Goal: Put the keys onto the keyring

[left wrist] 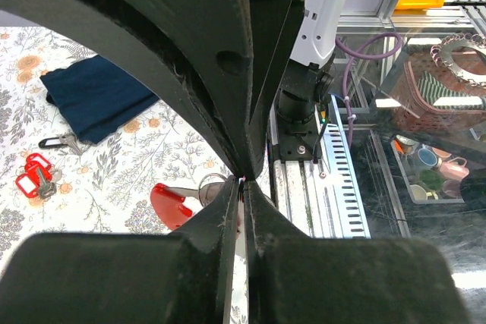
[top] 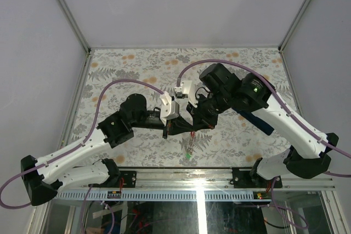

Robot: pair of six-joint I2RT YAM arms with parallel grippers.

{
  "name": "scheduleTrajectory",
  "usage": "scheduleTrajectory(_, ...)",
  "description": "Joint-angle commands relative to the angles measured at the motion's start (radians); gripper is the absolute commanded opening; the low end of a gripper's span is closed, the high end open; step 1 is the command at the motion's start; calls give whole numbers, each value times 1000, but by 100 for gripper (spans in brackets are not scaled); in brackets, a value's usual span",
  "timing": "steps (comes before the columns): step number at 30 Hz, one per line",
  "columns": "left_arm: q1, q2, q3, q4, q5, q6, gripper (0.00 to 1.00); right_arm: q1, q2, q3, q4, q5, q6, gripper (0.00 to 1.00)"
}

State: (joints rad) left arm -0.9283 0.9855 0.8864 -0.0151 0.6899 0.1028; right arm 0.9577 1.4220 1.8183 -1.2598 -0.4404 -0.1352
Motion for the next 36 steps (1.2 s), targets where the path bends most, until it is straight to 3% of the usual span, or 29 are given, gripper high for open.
scheduleTrajectory(1, 3, -9, 33, 9, 24, 14, 0, 7, -50, 3, 84, -4, 3, 0)
scheduleTrajectory(10, 3, -84, -11, 91, -60, -33, 0, 7, -242, -145, 421, 113, 36, 42)
scheduleTrajectory(14, 3, -119, -30, 139, -97, -65, 0, 7, -396, -333, 710, 192, 47, 43)
scheduleTrajectory(21, 4, -219, -100, 324, -199, -164, 0, 8, -731, -918, 1433, 191, 116, 36)
scheduleTrajectory(26, 4, -268, -144, 455, -238, -234, 0, 7, -730, -955, 1538, 36, 96, 40)
scheduleTrajectory(36, 4, -255, -127, 495, -179, -252, 0, 7, -681, -991, 1703, -121, 149, 33)
